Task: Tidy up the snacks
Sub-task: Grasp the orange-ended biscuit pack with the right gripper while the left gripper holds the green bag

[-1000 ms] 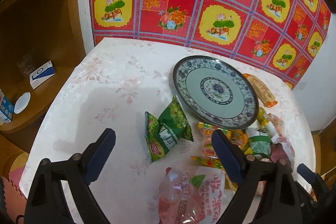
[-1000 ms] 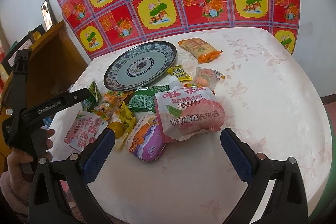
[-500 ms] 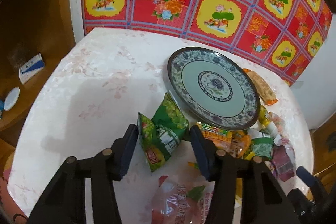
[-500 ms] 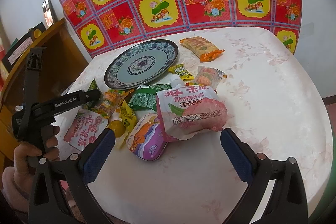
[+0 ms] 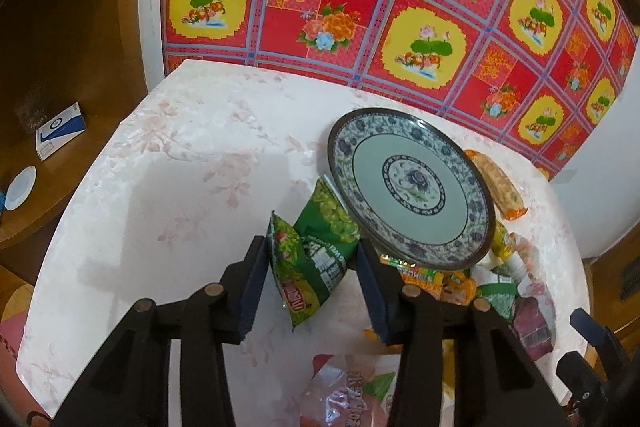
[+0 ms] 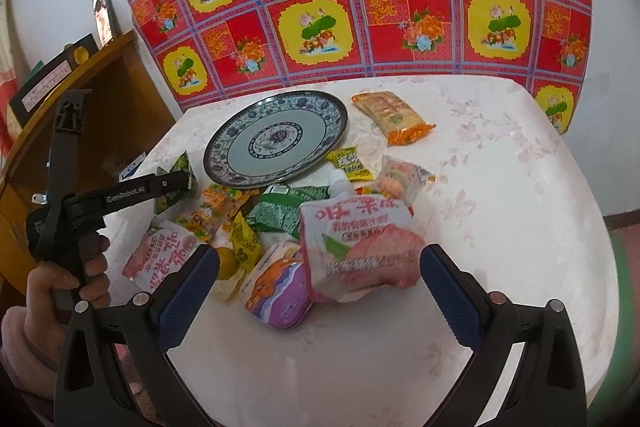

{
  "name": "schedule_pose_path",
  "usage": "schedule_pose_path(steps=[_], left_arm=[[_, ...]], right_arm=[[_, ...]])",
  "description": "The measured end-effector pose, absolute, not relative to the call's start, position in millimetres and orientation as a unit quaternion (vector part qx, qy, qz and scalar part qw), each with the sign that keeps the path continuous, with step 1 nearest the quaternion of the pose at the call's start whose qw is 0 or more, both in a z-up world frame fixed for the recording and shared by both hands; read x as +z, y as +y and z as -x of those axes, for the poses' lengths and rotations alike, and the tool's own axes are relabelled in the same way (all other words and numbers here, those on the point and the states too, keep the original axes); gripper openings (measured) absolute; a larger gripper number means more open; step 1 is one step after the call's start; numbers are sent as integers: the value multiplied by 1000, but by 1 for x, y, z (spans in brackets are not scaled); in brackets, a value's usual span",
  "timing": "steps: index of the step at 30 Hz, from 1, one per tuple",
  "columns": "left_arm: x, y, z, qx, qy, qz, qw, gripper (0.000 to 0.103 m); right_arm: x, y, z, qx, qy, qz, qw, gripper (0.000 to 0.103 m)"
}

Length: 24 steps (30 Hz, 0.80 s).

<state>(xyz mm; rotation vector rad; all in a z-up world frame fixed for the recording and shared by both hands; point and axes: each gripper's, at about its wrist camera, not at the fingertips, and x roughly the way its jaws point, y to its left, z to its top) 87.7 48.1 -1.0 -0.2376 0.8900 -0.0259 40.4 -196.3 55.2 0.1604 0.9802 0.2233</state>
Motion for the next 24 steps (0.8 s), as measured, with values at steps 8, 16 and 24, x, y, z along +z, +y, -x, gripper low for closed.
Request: schedule_pose_path(steps=[8, 16, 24], left_arm=[[7, 46, -103, -3, 414, 107, 904, 47], [12, 41, -117, -3, 406, 105, 908, 47], [11, 43, -124, 4, 405, 108, 908, 47]], right_arm=[[61, -201, -53, 117, 463, -55, 877, 102], [71, -214, -73, 109, 453, -51, 884, 102], [69, -231, -103, 87, 450, -36, 888, 102]])
